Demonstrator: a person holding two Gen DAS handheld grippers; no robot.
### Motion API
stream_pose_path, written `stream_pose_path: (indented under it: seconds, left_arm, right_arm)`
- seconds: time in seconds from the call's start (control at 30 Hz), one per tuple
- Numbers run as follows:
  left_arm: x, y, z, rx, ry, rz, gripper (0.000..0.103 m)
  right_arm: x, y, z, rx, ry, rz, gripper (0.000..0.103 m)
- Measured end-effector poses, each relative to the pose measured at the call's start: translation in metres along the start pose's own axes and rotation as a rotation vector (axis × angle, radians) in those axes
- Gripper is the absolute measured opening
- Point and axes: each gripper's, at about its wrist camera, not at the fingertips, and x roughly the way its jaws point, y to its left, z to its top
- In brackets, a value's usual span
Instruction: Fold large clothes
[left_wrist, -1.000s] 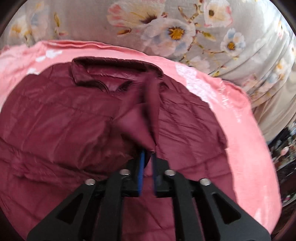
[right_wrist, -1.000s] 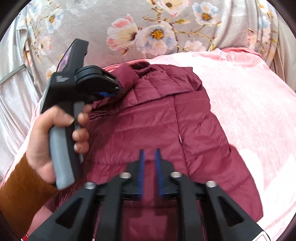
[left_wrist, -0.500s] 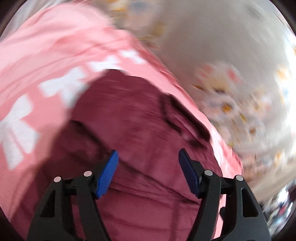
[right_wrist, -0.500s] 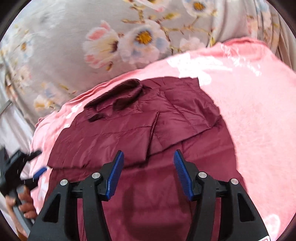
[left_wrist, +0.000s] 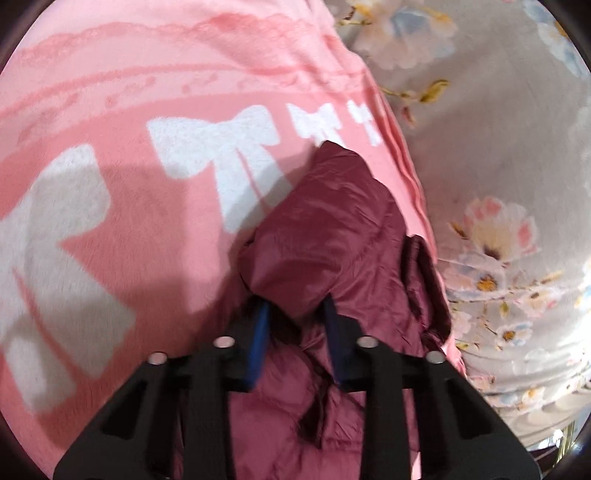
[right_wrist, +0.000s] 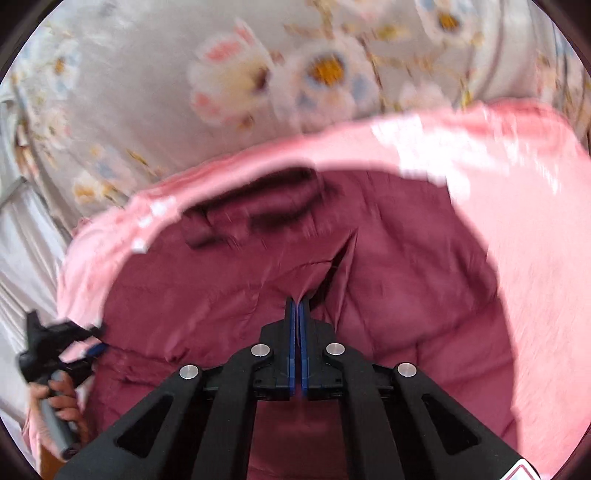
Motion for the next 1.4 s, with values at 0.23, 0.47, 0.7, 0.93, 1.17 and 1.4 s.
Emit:
stream_pose_path:
  seconds: [0.23, 0.47, 0.7, 0.93, 1.17, 1.4]
  left_arm:
    - [0.005, -0.014, 0.006, 0.049, -0.068, 0.085, 0.006]
    - [0.011, -0.009, -0.013, 0.121, -0.122, 0.172, 0.003]
    - [0.01, -0.017, -0.026, 0.238, -0.161, 0.245, 0.002]
    - [0.013, -0.021, -0.03, 0.29, -0.171, 0.288, 0.002]
    - [0.002, -0.033, -0.039, 0.377, -0.192, 0.343, 0.005]
    - [-0.049, -0.099, -0.064, 0.549, -0.241, 0.259, 0.009]
  right_arm:
    - [-0.019, -0.013, 0.024, 0.016, -0.066, -0.029, 0.001]
    - [0.049, -0.056, -0.025, 0.085, 0.141, -0.125, 0.001]
    - [0.064, -0.047, -0.044, 0.012, 0.165, -0.196, 0.001]
    - [0.068, -0.041, -0.047, -0.04, 0.173, -0.24, 0.001]
    - [0.022, -0.05, -0.044, 0.03, 0.074, -0.212, 0.01]
    - [-0.015, 0.005, -0.025, -0.039, -0.015, -0.082, 0.012]
